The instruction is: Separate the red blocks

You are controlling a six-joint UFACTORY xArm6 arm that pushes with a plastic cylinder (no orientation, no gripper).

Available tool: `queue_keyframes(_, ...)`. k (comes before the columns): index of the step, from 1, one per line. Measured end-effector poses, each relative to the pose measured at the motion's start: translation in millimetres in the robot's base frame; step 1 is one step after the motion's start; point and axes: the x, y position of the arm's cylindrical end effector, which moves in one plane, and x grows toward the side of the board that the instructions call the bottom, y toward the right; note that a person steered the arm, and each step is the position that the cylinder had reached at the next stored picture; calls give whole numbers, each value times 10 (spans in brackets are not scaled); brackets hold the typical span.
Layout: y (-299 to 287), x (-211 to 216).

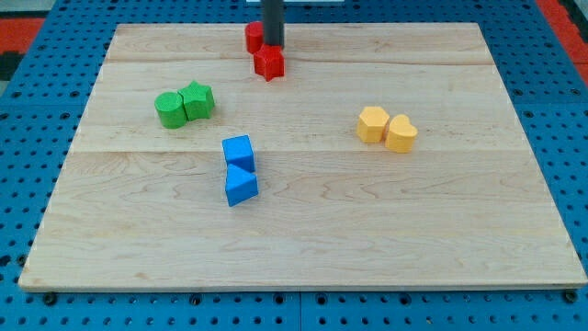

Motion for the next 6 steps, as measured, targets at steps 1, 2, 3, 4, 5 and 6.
queue_keyframes(1, 278, -428)
queue_keyframes(2, -43, -414)
queue_keyframes(3, -318, -426)
queue_keyframes(4, -512, -269)
queue_keyframes(5, -790, -107)
queue_keyframes(6, -710, 456)
